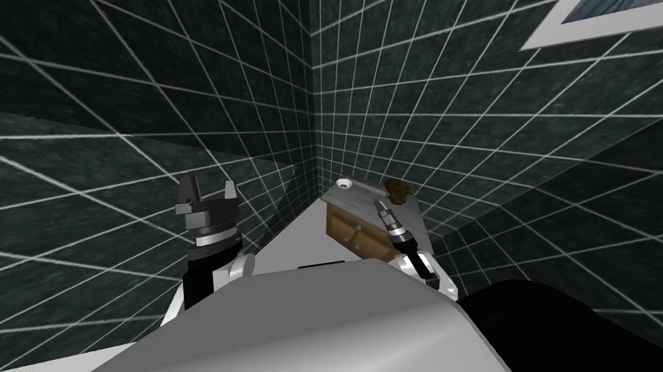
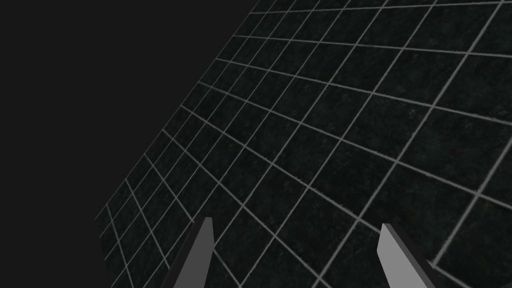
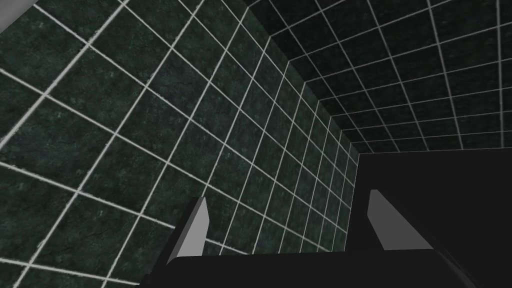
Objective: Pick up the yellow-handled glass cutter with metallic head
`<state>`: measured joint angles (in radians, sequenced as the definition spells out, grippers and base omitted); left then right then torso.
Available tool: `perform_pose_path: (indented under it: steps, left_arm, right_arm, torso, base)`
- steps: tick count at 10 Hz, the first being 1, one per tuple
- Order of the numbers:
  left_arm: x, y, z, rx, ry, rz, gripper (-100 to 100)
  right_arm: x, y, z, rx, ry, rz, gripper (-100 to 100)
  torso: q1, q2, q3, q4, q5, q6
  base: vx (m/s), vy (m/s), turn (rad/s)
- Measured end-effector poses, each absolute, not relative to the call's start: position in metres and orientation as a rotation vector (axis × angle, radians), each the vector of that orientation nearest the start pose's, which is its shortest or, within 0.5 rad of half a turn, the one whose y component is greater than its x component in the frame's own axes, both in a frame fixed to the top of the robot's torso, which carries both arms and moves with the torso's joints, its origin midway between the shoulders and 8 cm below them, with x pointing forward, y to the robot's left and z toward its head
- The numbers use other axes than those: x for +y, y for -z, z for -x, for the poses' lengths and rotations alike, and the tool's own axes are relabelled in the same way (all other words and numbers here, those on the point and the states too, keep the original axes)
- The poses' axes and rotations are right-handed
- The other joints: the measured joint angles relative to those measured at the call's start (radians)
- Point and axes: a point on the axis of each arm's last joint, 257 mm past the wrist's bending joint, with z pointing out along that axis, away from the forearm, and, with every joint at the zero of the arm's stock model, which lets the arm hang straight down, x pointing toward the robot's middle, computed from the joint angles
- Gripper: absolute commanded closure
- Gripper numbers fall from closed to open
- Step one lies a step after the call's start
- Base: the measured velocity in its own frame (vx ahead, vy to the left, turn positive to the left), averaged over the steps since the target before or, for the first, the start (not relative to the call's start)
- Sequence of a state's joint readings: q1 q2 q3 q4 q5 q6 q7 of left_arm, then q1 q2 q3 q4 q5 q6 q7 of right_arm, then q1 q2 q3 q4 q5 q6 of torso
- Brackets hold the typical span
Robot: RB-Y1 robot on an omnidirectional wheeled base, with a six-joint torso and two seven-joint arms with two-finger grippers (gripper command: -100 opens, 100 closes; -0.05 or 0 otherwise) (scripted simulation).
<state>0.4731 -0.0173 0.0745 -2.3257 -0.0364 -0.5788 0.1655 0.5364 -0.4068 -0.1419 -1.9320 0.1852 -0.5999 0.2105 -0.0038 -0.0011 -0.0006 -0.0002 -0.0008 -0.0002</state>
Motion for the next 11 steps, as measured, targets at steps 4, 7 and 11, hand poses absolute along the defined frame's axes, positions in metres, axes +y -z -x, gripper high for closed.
perform_pose_path:
  steps: [4,7,11]
  left_arm:
    - [0.29,-0.067,-0.317,0.481,1.402,0.567,0]
    - [0.29,-0.067,-0.317,0.481,1.402,0.567,0]
    - [0.29,-0.067,-0.317,0.481,1.402,0.567,0]
  right_arm:
    - [-0.349,0.154,-0.367,1.35,-0.665,-0.197,-100]
    - [-0.37,0.18,-0.364,1.444,-0.6,-0.142,-100]
    - [-0.4,0.212,-0.356,1.565,-0.514,-0.078,-100]
  torso:
    - [0.001,0.0,0.0,0.0,0.0,0.001]
    - [0.001,-0.001,0.0,0.0,0.0,0.0]
    - [0.002,-0.001,-0.001,0.0,0.0,0.0]
  base:
    - [-0.014,-0.042,0.189]
    - [-0.01,-0.03,0.189]
    - [-0.008,-0.023,0.27]
